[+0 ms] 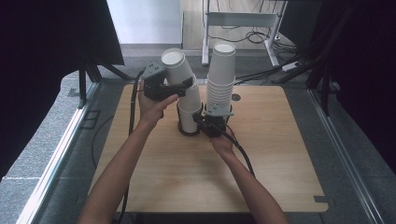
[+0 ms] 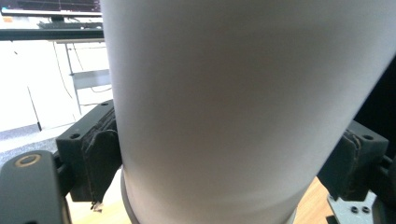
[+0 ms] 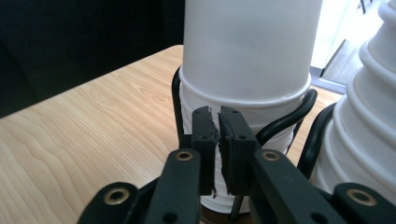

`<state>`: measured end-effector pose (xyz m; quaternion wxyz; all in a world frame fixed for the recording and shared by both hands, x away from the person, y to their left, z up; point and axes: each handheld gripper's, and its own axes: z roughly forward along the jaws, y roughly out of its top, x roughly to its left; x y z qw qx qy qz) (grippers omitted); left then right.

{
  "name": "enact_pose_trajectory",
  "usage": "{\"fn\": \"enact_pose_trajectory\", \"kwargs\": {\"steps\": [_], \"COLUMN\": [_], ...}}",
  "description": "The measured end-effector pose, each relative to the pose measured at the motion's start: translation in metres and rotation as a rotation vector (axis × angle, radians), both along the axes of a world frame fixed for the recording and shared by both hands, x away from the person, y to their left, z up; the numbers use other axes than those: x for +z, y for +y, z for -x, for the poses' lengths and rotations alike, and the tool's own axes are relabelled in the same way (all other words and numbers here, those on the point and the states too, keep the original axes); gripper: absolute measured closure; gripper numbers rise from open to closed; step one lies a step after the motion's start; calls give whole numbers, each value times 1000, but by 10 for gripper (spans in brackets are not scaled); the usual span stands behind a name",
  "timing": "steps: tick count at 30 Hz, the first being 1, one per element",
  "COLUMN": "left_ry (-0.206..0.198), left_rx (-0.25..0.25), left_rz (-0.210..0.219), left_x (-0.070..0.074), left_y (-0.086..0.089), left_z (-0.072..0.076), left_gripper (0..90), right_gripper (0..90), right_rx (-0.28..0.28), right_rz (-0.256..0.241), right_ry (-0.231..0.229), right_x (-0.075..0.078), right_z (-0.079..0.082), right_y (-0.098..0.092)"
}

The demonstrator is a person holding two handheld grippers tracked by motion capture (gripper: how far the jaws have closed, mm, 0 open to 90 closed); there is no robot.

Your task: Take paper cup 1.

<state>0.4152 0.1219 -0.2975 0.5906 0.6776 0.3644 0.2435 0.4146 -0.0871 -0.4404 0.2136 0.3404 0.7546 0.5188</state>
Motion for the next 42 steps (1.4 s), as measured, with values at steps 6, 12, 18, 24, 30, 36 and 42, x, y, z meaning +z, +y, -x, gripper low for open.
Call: {"fn": "enact_pose_trajectory", "kwargs": {"steps": [6,12,18,24,30,36,42], "left_ry": [-6,0,12,17,33,26,46], "left_rx": [-22,-23,-35,-49,-59,-57,-82], "left_rz": [28,16,-9,-22,-6,-70,-69], "left_x": [-2,-12,-25,-33,-47,-61,-79], "left_y": [3,5,3,2,5,2,-2], "left_z": [11,25,38,45,57,67,78], "left_gripper": [130,130,130,130,130,130,130], "right_gripper": [772,711,662,610,552,495,453], "right_rx": [7,11,22,37,18,10,2], "right_rz": [6,-9,-39,-36,-49,-63,-58], "right_ry": [-20,-19,-24,-27,-42,-31,-35], "right_x": [0,0,-2,-4,-7,-14,-23], "right_z": [9,17,29,36,49,61,77], "right_y": [-4,-16,-27,-33,-44,-52,-63]}}
